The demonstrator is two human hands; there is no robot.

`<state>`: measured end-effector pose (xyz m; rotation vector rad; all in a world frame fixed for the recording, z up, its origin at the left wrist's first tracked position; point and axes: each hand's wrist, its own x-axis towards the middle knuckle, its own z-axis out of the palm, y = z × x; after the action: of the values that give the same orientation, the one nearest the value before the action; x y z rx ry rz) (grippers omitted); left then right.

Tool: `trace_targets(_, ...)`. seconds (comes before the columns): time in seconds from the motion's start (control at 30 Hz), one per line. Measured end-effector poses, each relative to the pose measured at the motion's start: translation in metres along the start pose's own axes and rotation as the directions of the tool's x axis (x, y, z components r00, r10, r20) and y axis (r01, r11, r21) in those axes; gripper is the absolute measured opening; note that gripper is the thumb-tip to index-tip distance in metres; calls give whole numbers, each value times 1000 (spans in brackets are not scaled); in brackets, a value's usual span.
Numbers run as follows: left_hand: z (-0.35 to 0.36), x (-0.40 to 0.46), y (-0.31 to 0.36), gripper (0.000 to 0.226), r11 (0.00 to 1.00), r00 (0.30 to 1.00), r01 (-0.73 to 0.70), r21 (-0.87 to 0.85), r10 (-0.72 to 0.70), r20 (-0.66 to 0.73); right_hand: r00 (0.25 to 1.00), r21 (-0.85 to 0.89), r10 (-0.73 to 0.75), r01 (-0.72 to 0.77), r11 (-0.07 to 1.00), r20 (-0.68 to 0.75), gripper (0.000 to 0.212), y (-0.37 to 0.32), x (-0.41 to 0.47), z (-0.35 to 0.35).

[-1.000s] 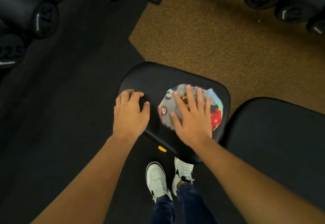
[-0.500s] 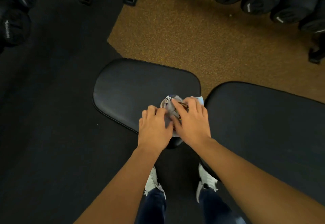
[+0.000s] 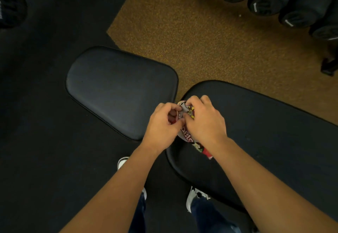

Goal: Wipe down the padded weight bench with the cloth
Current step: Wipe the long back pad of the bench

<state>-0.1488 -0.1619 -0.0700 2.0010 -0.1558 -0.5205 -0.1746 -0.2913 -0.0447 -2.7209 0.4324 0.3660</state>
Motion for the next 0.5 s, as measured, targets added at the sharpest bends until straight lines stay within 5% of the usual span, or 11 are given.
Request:
trace_targets(0.1,24,-3,6,23,995,995,92,-32,-93,-33,988,-184,-78,54,982,-129,61,29,5,-2)
trace_targets(0.17,35,-5,7,23,988,983,156,-16,-157,-93,984,-238,-158,133,962,-88,74,46,9,5)
trace_targets(0.33,47,-8,0,21,963,945,270,12,-262,-198,883,-338,-408,467,817,234,64,72,4,46)
trace_targets(0.5,53,-13,-8,35,921,899,386,-49,-388,-205,895,-358,-406,447,820,185,61,103,52,25)
